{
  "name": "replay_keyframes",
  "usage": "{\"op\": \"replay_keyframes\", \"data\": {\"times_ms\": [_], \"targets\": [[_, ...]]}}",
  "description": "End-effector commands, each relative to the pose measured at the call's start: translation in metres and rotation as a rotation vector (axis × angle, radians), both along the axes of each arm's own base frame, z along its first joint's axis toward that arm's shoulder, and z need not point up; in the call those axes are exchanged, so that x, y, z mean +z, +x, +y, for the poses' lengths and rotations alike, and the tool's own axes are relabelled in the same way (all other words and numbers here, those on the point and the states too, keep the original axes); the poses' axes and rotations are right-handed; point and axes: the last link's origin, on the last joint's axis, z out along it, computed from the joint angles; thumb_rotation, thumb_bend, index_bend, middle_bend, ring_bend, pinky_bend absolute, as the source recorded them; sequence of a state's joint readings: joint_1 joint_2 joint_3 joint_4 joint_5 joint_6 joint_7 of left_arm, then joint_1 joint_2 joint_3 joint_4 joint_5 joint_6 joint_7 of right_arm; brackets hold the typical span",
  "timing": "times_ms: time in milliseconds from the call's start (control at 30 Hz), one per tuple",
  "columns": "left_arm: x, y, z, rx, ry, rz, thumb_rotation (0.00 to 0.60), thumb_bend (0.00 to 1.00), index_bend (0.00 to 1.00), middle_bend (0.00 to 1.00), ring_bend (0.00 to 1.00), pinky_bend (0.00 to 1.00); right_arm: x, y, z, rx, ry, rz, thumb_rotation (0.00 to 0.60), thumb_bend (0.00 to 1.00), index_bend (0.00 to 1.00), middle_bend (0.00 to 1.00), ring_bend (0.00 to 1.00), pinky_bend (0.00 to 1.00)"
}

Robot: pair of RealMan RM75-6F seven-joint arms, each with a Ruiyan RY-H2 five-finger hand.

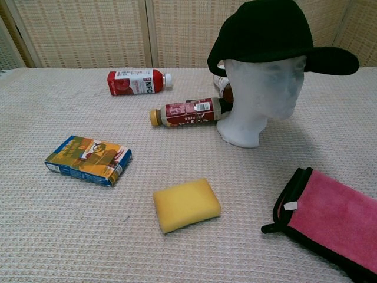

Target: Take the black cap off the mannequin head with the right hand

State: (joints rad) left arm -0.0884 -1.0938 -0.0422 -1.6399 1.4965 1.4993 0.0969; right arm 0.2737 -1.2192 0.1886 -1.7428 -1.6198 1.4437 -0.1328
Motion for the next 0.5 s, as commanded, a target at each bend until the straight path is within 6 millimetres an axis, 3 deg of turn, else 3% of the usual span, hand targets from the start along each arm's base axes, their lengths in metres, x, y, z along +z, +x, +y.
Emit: {"op": "replay_keyframes", "data": {"times_ms": [33,267,500], "targets": [[0.001,-0.002,0.0,0.005,0.001,-0.002,0.6,0.08,0.15,0.15,0.13,0.17,-0.021,0.014,-0.008,0.031,0.023,-0.014,0.6,0.05,0.34,0.39,0.8,0.91],[0.002,-0.007,-0.001,0.015,-0.001,-0.009,0.6,0.08,0.15,0.15,0.13,0.17,-0.047,0.028,-0.021,0.066,0.0,-0.065,0.6,0.17,0.45,0.46,0.83,0.94],[0.001,-0.011,-0.001,0.024,-0.008,-0.02,0.6,0.08,0.15,0.15,0.14,0.17,-0.062,0.037,-0.035,0.069,-0.01,-0.088,0.6,0.21,0.51,0.49,0.84,0.96]]}}
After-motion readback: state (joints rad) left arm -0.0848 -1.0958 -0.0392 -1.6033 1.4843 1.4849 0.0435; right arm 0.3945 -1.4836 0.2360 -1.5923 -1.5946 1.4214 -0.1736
